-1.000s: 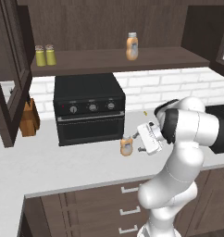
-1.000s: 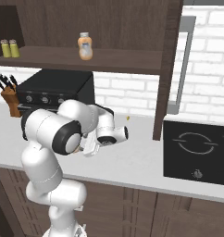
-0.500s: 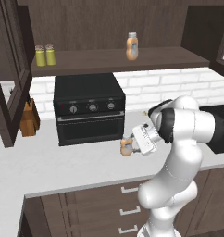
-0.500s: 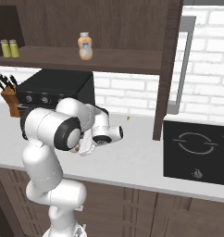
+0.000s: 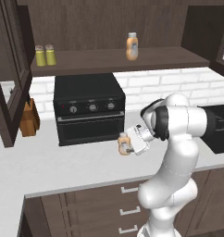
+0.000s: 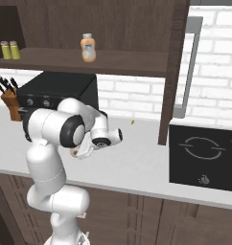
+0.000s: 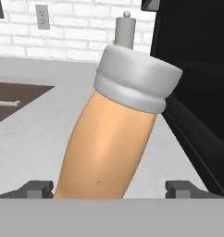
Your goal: Put the shaker and condiment bottle from the counter next to their counterparts in the cabinet.
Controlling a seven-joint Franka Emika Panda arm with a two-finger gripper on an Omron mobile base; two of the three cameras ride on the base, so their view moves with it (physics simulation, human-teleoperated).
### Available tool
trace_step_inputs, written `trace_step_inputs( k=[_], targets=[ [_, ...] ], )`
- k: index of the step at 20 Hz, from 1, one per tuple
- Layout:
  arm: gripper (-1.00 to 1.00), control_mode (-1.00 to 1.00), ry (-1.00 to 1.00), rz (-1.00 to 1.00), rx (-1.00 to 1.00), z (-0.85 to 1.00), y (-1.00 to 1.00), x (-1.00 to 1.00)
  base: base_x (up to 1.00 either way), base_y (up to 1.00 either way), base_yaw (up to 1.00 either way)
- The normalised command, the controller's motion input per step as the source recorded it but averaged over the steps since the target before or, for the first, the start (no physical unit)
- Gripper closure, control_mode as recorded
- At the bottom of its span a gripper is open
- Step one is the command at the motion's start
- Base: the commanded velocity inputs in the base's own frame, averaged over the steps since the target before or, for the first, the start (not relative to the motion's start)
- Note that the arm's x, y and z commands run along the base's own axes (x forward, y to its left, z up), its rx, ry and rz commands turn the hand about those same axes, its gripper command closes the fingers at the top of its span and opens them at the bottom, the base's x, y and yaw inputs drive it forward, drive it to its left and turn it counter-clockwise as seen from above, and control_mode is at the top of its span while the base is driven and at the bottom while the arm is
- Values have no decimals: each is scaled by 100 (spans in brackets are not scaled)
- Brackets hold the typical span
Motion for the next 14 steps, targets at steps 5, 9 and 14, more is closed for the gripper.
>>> trace_step_inputs(
  k=[5,9,14],
  targets=[
    [100,-100,2,0,1,-1,9,0,0,0,0],
    [100,-100,0,-8,10,32,0,-17,0,0,0],
    [100,-100,0,-21,0,59,0,-82,0,0,0]
  ],
)
